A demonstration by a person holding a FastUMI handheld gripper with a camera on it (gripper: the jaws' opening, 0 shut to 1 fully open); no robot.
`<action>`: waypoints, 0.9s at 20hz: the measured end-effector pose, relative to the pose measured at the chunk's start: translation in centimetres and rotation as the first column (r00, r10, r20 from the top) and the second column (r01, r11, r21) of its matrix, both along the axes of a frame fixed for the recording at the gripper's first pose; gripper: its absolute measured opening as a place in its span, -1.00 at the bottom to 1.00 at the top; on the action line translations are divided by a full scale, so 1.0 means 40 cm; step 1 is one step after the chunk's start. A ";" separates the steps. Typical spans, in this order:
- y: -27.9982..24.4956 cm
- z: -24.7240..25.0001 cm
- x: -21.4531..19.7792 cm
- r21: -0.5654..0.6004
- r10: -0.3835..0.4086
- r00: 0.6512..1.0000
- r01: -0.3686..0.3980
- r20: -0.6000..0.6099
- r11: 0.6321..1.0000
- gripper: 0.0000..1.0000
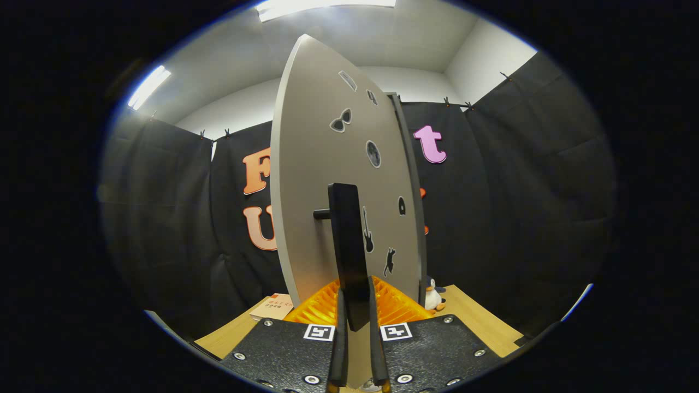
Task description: Open the shoe cabinet door, grab the shoes and put them into the shoe cabinet, then close the shoe cabinet door.
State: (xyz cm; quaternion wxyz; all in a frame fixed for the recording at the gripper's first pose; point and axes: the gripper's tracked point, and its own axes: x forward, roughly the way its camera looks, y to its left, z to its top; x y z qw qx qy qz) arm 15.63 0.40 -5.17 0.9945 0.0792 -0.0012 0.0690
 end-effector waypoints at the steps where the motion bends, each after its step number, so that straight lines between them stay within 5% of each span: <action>1: -0.024 -0.004 -0.006 0.014 -0.013 1.000 0.013 -0.005 1.000 -0.67; 18: -0.349 -0.034 -0.066 0.003 -0.203 0.978 0.204 -0.052 0.979 -0.73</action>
